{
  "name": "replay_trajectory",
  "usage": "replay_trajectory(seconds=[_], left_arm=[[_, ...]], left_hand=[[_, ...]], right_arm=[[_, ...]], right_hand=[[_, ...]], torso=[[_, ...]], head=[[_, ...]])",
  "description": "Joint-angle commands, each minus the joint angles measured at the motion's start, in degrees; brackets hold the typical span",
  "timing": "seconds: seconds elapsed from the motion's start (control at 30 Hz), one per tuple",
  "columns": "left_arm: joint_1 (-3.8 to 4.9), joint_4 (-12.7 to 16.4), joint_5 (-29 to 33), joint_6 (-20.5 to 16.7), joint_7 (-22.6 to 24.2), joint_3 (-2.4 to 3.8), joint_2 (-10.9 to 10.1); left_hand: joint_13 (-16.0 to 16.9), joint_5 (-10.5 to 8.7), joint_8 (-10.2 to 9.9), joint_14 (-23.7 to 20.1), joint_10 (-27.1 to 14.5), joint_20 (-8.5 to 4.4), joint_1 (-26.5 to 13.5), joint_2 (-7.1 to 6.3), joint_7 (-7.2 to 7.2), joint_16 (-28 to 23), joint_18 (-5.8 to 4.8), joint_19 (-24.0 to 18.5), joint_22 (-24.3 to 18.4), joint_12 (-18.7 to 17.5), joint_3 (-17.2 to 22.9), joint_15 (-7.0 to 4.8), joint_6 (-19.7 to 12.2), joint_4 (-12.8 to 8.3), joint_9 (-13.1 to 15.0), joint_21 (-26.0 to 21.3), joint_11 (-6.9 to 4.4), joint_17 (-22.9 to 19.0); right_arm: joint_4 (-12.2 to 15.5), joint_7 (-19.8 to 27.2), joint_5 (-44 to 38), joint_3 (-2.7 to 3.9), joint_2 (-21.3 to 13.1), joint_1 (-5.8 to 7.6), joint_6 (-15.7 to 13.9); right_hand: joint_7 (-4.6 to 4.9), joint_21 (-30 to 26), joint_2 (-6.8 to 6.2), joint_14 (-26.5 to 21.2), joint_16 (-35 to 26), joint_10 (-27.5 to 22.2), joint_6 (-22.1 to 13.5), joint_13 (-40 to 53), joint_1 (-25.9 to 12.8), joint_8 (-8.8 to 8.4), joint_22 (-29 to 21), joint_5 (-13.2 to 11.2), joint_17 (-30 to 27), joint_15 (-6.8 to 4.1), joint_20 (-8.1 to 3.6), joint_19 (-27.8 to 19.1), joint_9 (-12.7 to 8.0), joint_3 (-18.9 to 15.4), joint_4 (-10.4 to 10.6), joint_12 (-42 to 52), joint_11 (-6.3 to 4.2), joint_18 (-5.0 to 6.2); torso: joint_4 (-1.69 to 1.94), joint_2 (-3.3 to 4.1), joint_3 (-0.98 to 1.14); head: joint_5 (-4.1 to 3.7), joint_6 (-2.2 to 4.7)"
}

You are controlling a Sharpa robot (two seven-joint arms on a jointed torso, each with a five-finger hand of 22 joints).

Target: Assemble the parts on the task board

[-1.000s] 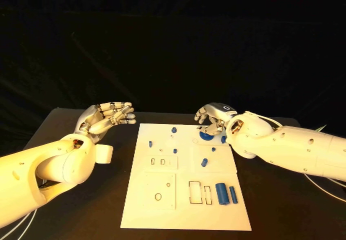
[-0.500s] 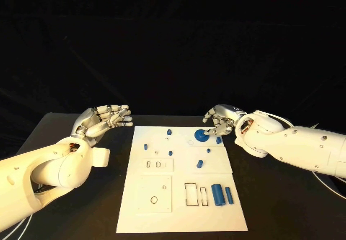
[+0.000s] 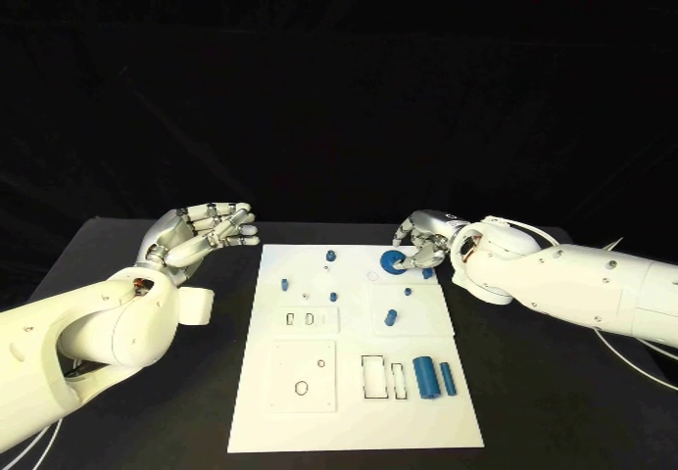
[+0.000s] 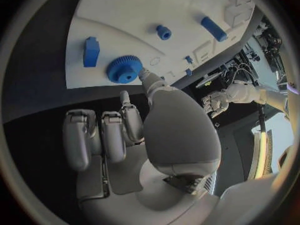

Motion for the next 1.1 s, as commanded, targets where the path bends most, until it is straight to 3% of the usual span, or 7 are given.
replay_trajectory(seconds=[0.03, 0.57, 0.97, 1.1], left_arm=[[0.07, 0.06, 0.25, 1.12, 0.29, 0.04, 0.11], [0.07, -0.12, 0.25, 1.2, 0.21, 0.04, 0.25], [0.06, -0.25, 0.25, 1.25, 0.12, 0.04, 0.37], [0.06, -0.28, 0.25, 1.28, 0.1, 0.04, 0.38]], left_hand=[[0.04, -0.22, -0.24, 0.06, 0.04, -0.07, -0.47, -0.14, 1.62, -0.15, 0.51, -0.49, 0.05, -0.28, 0.18, 0.31, -0.42, 0.04, 0.05, 0.37, 0.25, 0.05], [0.04, -0.22, -0.24, 0.06, 0.05, -0.07, -0.48, -0.13, 1.62, -0.16, 0.52, -0.52, 0.07, -0.3, 0.22, 0.31, -0.42, 0.03, 0.06, 0.42, 0.24, 0.09], [0.04, -0.22, -0.26, 0.05, 0.07, -0.07, -0.49, -0.13, 1.61, -0.19, 0.52, -0.6, 0.13, -0.35, 0.32, 0.31, -0.43, 0.0, 0.07, 0.52, 0.24, 0.19], [0.04, -0.22, -0.26, 0.05, 0.07, -0.07, -0.49, -0.13, 1.61, -0.19, 0.52, -0.6, 0.13, -0.35, 0.32, 0.31, -0.43, 0.0, 0.07, 0.52, 0.24, 0.19]], right_arm=[[-0.75, -0.54, 0.13, 0.0, 0.47, -0.18, 1.88], [-2.45, -0.47, 0.96, -0.01, 1.93, -0.63, 1.7], [-3.38, -0.56, 1.67, -0.02, 2.69, -0.98, 3.01], [-3.55, -0.8, 1.55, -0.03, 2.78, -1.0, 3.41]], right_hand=[[-0.04, 0.32, 0.12, 4.3, 0.35, 0.6, 0.06, 3.81, 0.68, 0.15, 9.63, 0.27, 6.26, 0.38, 0.49, 2.79, 0.11, 0.03, 0.59, 0.55, 0.01, -0.76], [-0.18, 1.31, 1.22, 4.49, 0.86, 1.9, 1.26, 5.98, 1.74, 0.63, 10.97, 0.91, 7.42, 0.33, 0.5, 3.49, 0.34, 1.88, 1.1, 2.69, -0.11, -1.07], [-0.32, 1.73, 1.74, 4.57, 1.08, 3.11, 2.61, 7.66, 1.91, 0.79, 11.54, 0.91, 7.95, 0.25, 0.43, 3.79, 0.31, 3.84, 1.31, 4.38, -0.24, -1.2], [-0.33, 1.84, 1.75, 4.59, 1.11, 3.17, 2.65, 7.74, 1.91, 0.79, 11.68, 0.9, 8.05, 0.24, 0.43, 3.87, 0.3, 3.91, 1.31, 4.46, -0.24, -1.24]], torso=[[-0.04, -0.03, 0.0], [-0.19, -0.01, 0.09], [-0.14, -0.03, 0.01], [-0.13, -0.02, 0.07]], head=[[0.22, -0.18], [0.22, -0.32], [0.38, -0.64], [0.42, -0.8]])
